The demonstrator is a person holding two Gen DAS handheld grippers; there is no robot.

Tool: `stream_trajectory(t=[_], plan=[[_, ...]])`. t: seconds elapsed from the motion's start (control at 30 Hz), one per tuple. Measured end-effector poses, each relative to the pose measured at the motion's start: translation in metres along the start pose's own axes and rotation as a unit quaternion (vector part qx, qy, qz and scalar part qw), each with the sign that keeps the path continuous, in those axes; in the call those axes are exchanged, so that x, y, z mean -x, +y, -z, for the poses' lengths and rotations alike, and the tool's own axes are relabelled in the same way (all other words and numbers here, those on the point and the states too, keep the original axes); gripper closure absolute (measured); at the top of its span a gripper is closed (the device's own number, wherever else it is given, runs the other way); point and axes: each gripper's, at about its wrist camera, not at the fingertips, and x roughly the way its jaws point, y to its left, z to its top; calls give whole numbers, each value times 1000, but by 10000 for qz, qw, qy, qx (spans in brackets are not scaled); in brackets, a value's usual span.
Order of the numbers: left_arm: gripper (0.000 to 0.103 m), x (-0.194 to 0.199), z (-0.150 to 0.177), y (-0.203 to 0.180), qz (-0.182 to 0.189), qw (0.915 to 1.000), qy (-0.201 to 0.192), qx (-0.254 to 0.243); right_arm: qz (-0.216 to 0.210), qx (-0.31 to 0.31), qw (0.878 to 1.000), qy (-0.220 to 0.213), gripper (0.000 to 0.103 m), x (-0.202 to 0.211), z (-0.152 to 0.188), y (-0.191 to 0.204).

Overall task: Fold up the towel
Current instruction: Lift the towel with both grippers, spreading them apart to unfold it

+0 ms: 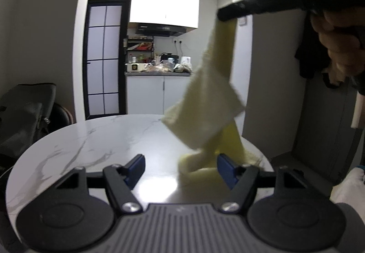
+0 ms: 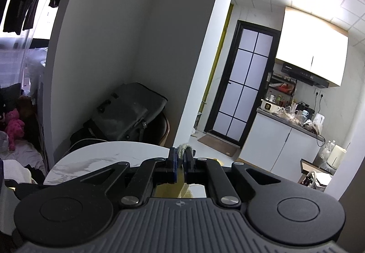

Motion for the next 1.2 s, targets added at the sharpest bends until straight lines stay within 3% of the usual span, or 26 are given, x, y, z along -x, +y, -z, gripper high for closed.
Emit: stream_trajectory(t=[0.1,0.4,0.47,0.5,0.53,0.77,0.9,1.2], plan=[[31,-2,-4,-7,20,9999,-111,-85,-53,-28,10000,-7,97,0,5,1],[52,0,-17,-9,208,9989,-419,36,-118,-159,9998,47,97,3,19,-4],[68,0,-19,-11,216,9986,-476,20,-134,-177,9997,55,97,4,21,-5],[87,-3,-20,-11,213,9988,-430,18,-138,-186,9997,66,97,4,23,-6],[96,-5,-20,-10,201,9990,-394,23,-140,-195,9997,79,97,4,25,-7],[98,-7,-26,20,-54,9990,-321,312,-102,-234,9992,311,97,5,43,-17],[101,-3,-31,33,-381,9985,-275,284,-41,-232,9991,356,97,6,50,-18],[101,9,-36,50,-633,9972,-292,286,51,-192,9988,455,97,7,56,-20]])
